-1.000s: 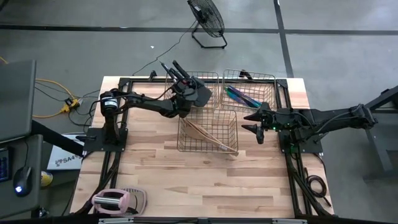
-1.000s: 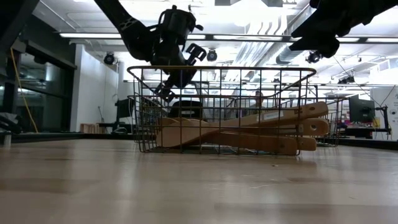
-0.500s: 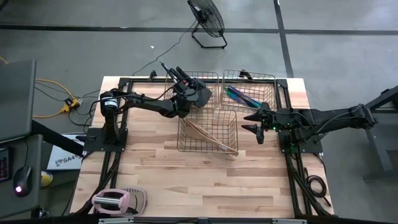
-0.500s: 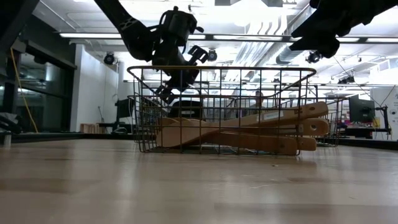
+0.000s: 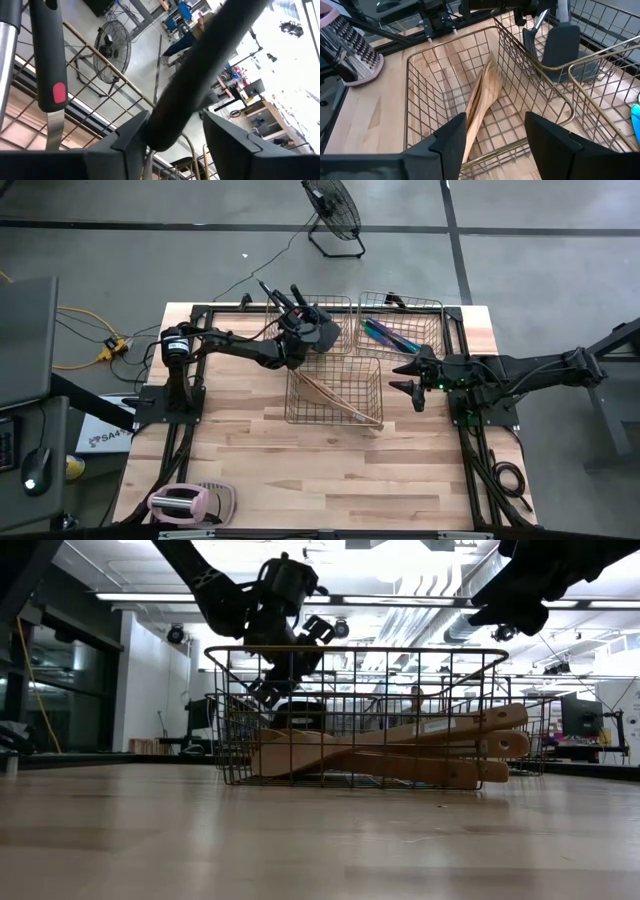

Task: Pick & Place Kitchen Items
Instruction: Put the black spatula into the top left wire basket

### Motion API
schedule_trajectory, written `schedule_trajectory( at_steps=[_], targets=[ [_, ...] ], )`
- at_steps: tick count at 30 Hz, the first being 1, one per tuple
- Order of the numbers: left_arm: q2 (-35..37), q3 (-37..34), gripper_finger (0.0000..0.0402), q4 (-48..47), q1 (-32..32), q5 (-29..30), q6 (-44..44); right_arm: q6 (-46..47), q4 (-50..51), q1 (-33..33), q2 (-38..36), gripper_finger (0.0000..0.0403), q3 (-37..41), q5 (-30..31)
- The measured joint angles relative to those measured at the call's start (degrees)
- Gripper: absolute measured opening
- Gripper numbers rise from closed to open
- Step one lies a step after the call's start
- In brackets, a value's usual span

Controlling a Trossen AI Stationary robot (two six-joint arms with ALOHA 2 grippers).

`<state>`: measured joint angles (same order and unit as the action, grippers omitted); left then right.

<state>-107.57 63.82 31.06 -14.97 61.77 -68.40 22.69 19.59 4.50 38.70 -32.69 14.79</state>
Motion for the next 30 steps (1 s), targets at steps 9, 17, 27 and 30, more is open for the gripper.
schedule_trajectory(
  at_steps=[9, 17, 27, 30],
  targets=[
    [0.00, -0.01, 0.0196, -3.03, -0.05, 0.73, 2.14, 0.03, -0.01, 0.00, 0.00, 0.0193, 0.00, 0.02],
    [0.00, -0.03, 0.0196, -4.70, -0.06, 0.65, 4.24, 0.03, 0.00, 0.01, 0.00, 0.0193, 0.00, 0.02],
    [0.02, -0.03, 0.0196, -4.25, -0.03, 0.73, 10.03, 0.16, 0.01, 0.00, 0.00, 0.0193, 0.00, 0.02],
    [0.02, -0.03, 0.0196, -4.25, -0.06, 0.73, 13.76, 0.25, 0.04, 0.01, 0.00, 0.0193, 0.00, 0.02]
  ],
)
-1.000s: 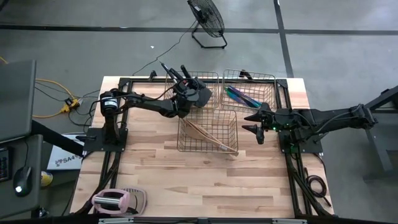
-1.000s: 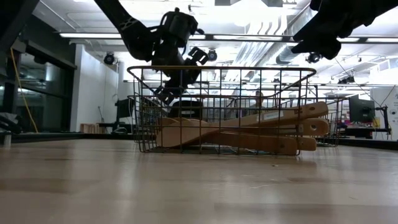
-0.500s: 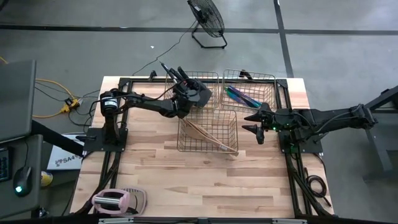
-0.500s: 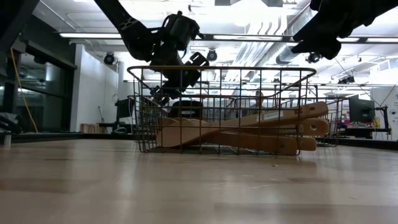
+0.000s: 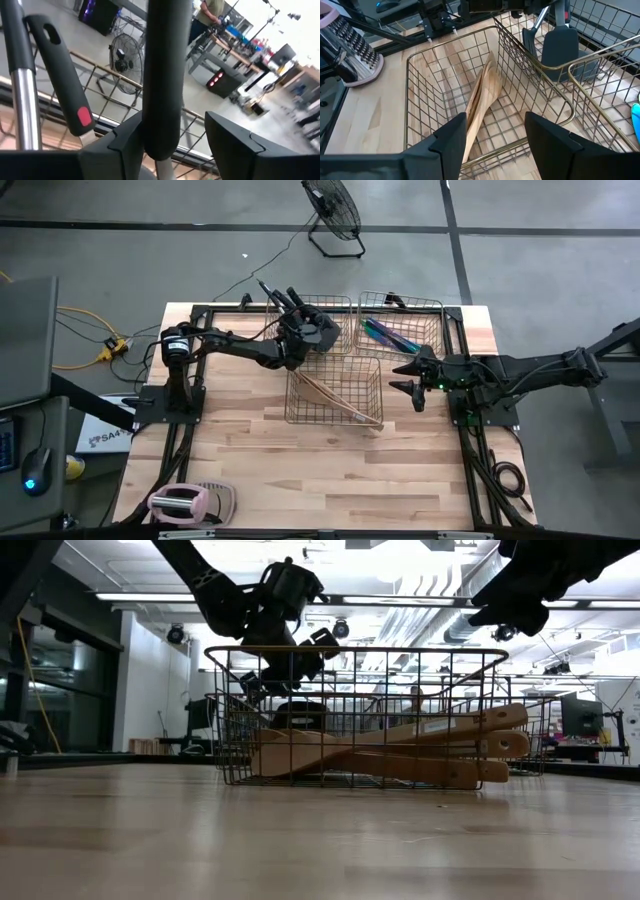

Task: Pick & Place Kitchen Items
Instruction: Put the black spatula into the top left wire basket

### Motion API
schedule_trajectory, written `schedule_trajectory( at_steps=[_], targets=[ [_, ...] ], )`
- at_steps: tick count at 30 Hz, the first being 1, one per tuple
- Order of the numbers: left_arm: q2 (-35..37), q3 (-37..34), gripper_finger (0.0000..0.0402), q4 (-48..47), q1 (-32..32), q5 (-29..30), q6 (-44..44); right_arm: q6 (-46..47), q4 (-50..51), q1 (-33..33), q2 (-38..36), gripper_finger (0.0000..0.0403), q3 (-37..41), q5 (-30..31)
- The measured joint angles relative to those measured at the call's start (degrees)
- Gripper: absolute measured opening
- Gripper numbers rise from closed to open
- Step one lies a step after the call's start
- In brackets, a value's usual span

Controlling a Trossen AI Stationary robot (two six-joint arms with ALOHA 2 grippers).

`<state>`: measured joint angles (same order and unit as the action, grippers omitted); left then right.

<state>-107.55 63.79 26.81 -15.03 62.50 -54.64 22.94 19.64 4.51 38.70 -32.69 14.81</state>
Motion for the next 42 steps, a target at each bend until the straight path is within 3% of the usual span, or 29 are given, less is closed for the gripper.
schedule_trajectory(
  at_steps=[12, 17, 31, 42],
  targets=[
    [1.27, 0.00, 0.0196, -0.45, 0.04, 0.22, 11.49, 0.42, 0.94, -0.02, 0.00, 0.0193, 0.00, 0.01],
    [3.16, 0.00, 0.0196, -4.77, 0.04, 0.34, 15.35, 0.42, 0.96, -0.01, -0.01, 0.0193, 0.00, 0.02],
    [4.07, 0.00, 0.0196, -20.69, 0.04, 3.02, 15.65, 1.03, 1.64, 0.00, -0.02, 0.0193, 0.00, 0.02],
    [6.31, 0.07, 0.0196, -24.60, 0.07, 2.30, 28.77, 1.03, 1.95, 0.00, -0.02, 0.0193, 0.00, 0.22]
  ],
)
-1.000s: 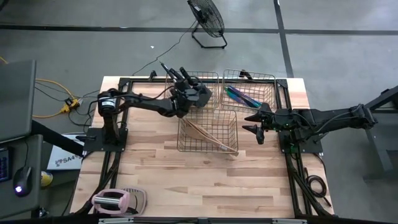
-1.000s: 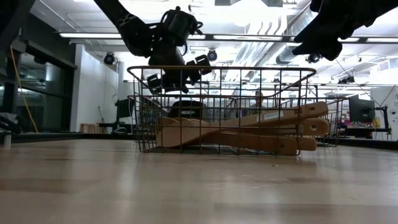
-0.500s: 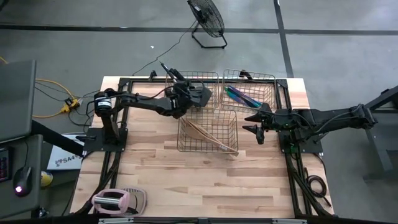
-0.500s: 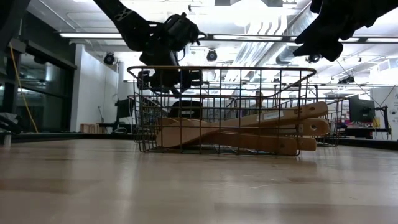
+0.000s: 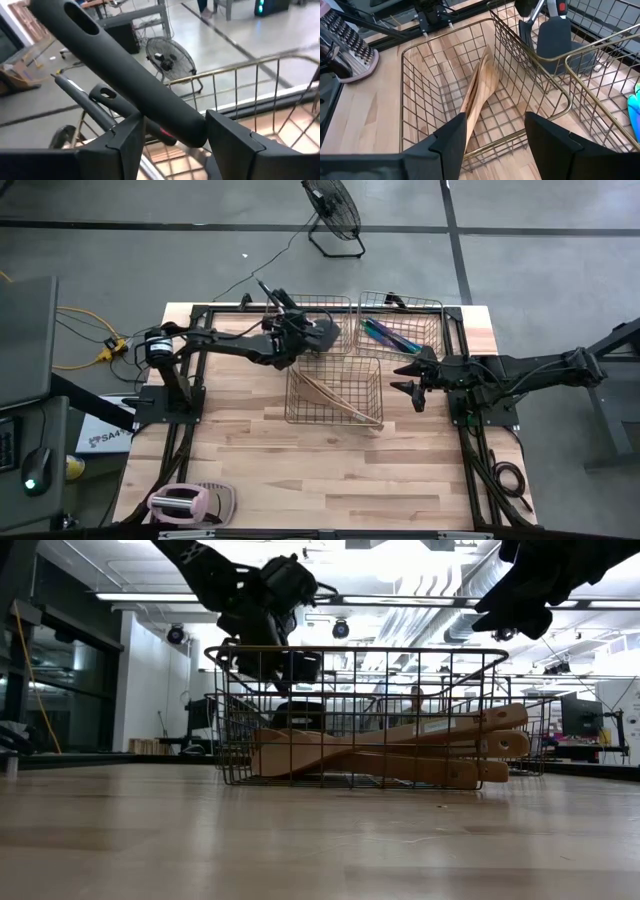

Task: Pick & Place Kitchen Items
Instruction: Put the black spatula into the top left wire basket, then return to Home Position

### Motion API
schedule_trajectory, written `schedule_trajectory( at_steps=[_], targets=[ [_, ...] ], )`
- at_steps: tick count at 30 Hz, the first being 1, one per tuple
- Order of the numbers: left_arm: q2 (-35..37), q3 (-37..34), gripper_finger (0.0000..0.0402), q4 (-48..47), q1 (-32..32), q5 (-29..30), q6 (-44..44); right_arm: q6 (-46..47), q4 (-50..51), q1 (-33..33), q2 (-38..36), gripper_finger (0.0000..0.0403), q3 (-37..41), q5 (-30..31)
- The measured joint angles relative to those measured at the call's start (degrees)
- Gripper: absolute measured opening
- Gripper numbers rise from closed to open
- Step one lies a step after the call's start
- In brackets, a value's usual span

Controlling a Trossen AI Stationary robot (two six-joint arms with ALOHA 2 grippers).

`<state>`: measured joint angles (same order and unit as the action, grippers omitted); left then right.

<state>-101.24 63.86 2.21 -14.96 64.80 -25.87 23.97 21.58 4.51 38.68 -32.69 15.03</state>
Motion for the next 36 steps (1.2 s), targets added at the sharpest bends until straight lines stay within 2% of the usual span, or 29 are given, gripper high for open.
schedule_trajectory(
  at_steps=[13, 27, 36],
  targets=[
    [1.48, -0.08, 0.0196, -10.72, -0.02, -0.19, 0.40, 0.13, 1.40, -0.01, 0.00, 0.0193, 0.00, 0.00],
    [1.38, -0.11, 0.0196, -11.01, -0.02, -3.43, 6.13, 0.26, 1.40, -0.02, 0.02, 0.0193, 0.00, 0.00],
    [8.55, -0.05, 0.0196, -14.07, -0.02, -12.78, 6.21, -0.25, 2.24, 0.00, -0.26, 0.0193, 0.00, -0.19]
  ],
)
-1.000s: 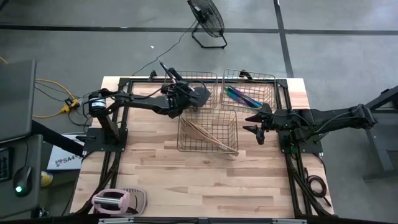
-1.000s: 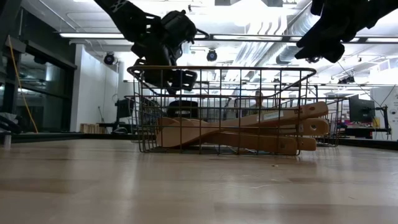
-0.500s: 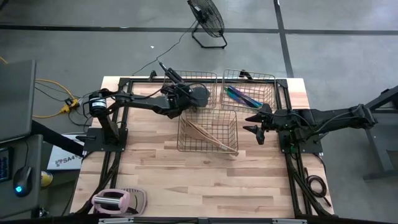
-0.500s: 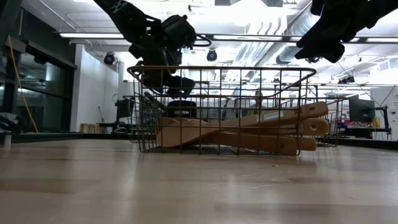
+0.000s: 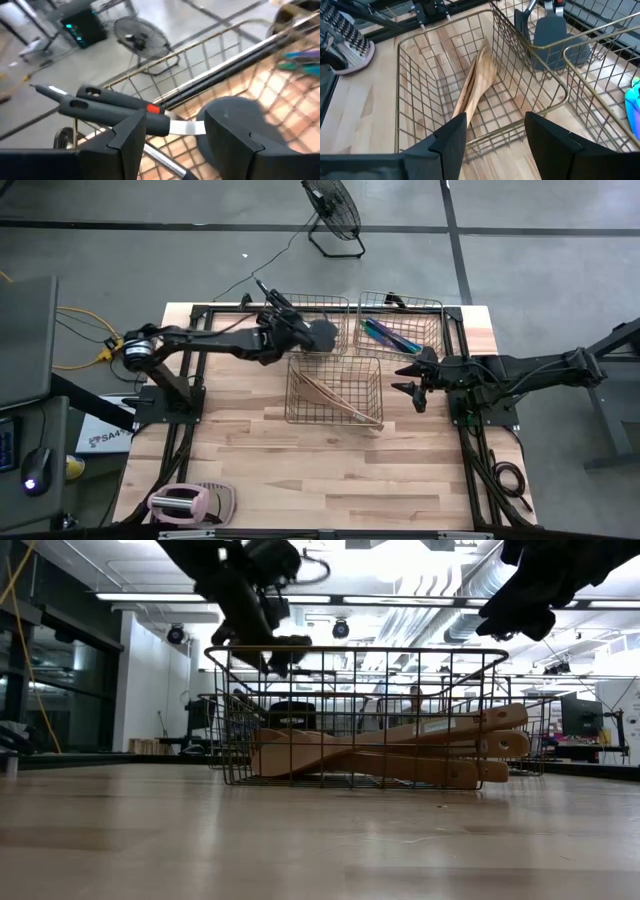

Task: Pick & Place Kitchen Items
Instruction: Return to Home Position

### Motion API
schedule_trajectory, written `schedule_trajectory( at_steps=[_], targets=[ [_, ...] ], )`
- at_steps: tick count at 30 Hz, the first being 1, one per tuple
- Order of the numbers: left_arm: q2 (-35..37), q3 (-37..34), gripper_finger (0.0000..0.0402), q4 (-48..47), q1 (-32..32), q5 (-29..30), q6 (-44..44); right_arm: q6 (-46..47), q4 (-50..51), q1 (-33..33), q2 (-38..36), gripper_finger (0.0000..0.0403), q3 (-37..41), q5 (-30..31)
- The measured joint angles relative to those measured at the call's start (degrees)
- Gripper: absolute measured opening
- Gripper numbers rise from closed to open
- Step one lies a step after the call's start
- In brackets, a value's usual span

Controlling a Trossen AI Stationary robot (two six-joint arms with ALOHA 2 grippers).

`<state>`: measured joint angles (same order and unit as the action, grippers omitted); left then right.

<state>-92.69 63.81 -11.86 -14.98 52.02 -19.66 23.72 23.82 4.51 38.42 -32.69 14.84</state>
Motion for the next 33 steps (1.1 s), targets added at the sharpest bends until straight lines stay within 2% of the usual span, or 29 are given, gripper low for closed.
schedule_trajectory(
  at_steps=[7, 13, 16, 18, 21, 23, 26, 28, 31, 33],
  targets=[
    [7.18, -0.01, 0.0196, -3.85, 0.10, -8.73, 3.02, -3.02, 1.20, -0.01, -1.54, 0.0193, -0.02, -1.99],
    [13.39, -0.03, 0.0196, -13.51, 0.91, -14.37, 2.75, -3.96, 2.52, -0.02, -2.87, 0.0193, -0.02, -3.03],
    [15.49, 0.01, 0.0196, -18.38, 3.11, -14.49, 1.40, -5.07, 6.08, -0.02, -3.45, 0.0193, -0.02, -2.93],
    [16.22, -0.06, 0.0196, -20.61, 4.74, -12.35, 1.05, -5.88, 6.94, -0.02, -4.09, 0.0193, 0.02, -3.06],
    [18.02, -2.13, 0.0196, -20.55, 7.27, -7.67, -1.71, -8.15, 2.56, -0.02, -7.54, 0.0193, 2.79, -6.18],
    [20.06, -4.51, 0.0196, -20.69, 9.02, -7.70, -2.65, -9.65, -1.76, -0.01, -11.20, 0.0193, 5.98, -9.10],
    [24.21, -9.32, 0.0196, -18.74, 12.10, -9.30, -3.56, -10.74, -6.34, -0.12, -17.44, 0.0193, 11.30, -10.84],
    [27.62, -13.11, 0.0196, -14.10, 14.07, -9.80, -3.44, -11.07, -8.83, -0.73, -21.34, 0.0193, 14.28, -10.40],
    [33.42, -19.49, 0.0196, -3.89, 16.41, -11.19, 1.60, -11.58, -9.81, -1.96, -26.87, 0.0193, 16.85, -10.98],
    [37.25, -24.41, 0.0196, 3.75, 17.79, -13.83, 6.39, -12.53, -12.22, -2.67, -30.43, 0.0193, 18.08, -13.69]
  ],
)
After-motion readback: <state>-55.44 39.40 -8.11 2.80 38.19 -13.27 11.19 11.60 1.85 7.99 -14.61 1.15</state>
